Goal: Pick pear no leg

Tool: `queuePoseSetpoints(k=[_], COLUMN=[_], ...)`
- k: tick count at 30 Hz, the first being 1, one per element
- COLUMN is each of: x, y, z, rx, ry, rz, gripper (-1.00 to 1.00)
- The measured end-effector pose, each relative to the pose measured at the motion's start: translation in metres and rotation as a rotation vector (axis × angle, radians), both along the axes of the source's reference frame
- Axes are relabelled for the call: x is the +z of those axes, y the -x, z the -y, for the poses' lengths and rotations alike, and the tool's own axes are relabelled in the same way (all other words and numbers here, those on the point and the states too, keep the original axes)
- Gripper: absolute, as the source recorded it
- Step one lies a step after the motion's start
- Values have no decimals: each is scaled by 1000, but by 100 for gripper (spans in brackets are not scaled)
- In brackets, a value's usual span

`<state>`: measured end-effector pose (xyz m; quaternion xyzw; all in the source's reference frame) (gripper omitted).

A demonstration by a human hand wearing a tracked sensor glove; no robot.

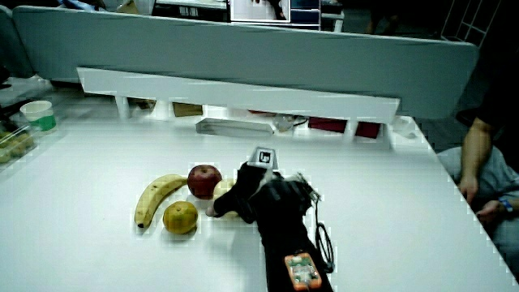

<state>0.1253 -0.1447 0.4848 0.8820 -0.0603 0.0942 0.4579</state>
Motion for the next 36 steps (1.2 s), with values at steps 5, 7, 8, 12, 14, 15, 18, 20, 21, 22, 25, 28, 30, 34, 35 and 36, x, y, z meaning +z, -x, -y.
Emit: queuePoseSetpoints(k=[5,7,8,12,14,15,18,20,21,22,25,28,30,34,35,36], x=[-1,-1,-1,-2,0,-2,-3,-6,-9,-6,-6,-12,-16,-26,-31,-34], y=[0,1,0,1,1,1,1,1,1,0,-1,2,3,4,5,5], z=[1,0,0,-1,0,-1,0,-1,-2,-1,-3,-5,-5,-2,-2,-2], rx=[-1,1,7,26,28,26,41,41,34,32,25,5,-3,-10,-18,-27], ry=[-21,-33,-45,-59,-73,-68,-88,-111,-116,-122,-148,-169,-187,-201,-204,-211], rz=[4,12,7,41,23,42,32,41,52,38,32,26,21,26,35,38], gripper=[14,23,27,45,55,59,73,82,86,91,100,100,100,100,100,100])
